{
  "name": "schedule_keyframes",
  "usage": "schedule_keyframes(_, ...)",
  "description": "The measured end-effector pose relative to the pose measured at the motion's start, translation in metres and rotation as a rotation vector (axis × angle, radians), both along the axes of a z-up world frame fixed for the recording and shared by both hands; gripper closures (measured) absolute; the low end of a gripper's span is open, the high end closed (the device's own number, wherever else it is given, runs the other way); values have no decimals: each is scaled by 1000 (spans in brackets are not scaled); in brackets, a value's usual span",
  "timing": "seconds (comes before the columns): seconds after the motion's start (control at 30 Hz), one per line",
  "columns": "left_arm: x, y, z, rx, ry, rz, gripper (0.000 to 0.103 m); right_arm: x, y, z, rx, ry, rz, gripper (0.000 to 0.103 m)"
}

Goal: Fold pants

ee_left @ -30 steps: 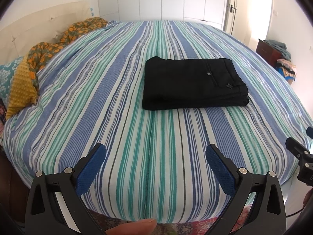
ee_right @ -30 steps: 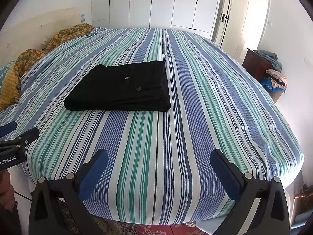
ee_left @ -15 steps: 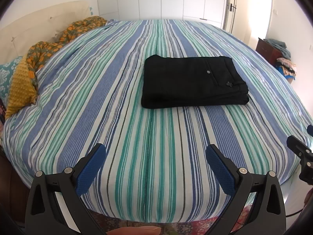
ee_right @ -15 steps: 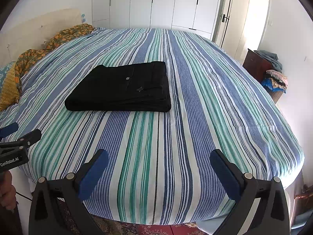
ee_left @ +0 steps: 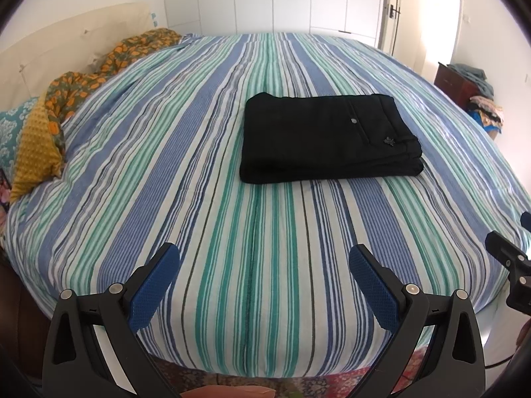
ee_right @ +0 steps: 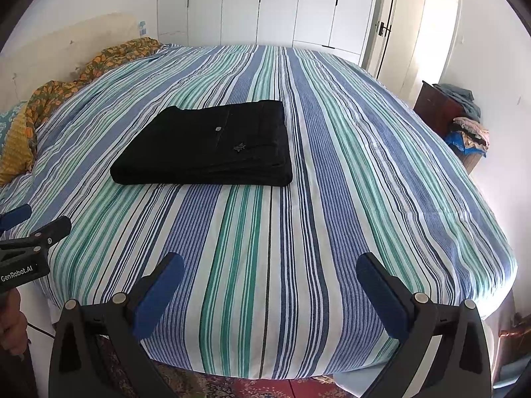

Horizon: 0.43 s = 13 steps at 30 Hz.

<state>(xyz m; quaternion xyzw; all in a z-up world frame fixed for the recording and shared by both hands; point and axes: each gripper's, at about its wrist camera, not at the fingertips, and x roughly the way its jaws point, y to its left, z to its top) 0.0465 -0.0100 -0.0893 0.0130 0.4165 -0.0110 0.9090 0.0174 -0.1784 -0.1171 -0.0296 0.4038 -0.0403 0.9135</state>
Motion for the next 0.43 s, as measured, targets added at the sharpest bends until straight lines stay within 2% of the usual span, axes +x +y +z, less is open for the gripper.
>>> schedule_keyframes(0.43, -2, 4, 1, -19, -13, 25, 1, 1, 1, -5, -1, 10, 2, 0)
